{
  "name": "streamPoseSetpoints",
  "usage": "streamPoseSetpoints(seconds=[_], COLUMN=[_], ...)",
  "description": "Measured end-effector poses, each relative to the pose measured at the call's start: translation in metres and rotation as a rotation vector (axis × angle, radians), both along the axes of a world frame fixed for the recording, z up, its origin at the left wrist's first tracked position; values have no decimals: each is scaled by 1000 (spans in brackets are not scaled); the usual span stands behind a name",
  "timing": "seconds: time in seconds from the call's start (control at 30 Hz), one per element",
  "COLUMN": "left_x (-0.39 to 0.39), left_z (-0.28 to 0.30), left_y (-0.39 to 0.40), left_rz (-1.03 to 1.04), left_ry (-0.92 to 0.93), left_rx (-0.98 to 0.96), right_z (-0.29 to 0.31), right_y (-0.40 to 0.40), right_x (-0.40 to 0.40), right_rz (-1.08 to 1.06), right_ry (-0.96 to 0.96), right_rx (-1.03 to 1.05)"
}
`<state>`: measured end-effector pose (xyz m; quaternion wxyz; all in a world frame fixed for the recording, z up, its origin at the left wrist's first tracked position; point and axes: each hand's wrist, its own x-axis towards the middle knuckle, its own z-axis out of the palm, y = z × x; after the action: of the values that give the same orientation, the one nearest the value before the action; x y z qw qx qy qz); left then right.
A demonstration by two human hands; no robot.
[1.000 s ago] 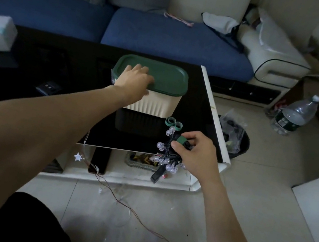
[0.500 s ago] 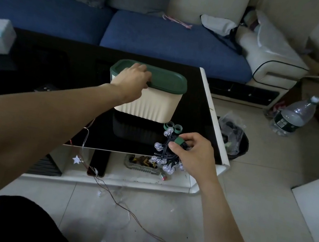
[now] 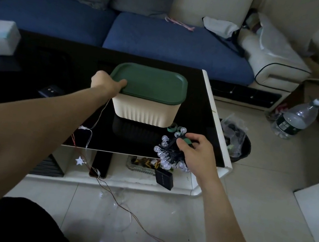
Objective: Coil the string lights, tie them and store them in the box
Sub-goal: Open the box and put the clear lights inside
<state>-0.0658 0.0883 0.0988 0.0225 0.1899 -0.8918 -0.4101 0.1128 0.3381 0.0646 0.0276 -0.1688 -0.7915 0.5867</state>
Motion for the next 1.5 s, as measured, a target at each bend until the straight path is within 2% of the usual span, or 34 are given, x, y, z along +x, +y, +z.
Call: streamPoseSetpoints(seconds=[0.3,0.53,0.67,0.87,0.97,1.2,1.37,1.5], left_x=[5,8,14,29,40,60,77,84], left_z=[7,6,11,0,-11,-20,-20,-13], left_y=[8,-17,-32,-47,-41,-33,-35,-38], left_rz=[23,35,36,-33,-28,-31,-136,-215], left_ry=[2,2,-11,8,92,129,76,52], left_rx=[-66,37,3,55,181,368,616,762], right_z=[0,10,14,15,14,5,-4,-5], right_y=[1,2,-3,-21,-33,-46,-45,-45], right_x=[-8,-16,-26,-38,-43,-49,-54,-55], right_rz=[-109,-173,-107,136,189,3,-72,-103], right_ry=[41,24,-69,-55,8,125,126,118], right_rx=[-81,-278,-375,-376,-300,-175,-108,-140])
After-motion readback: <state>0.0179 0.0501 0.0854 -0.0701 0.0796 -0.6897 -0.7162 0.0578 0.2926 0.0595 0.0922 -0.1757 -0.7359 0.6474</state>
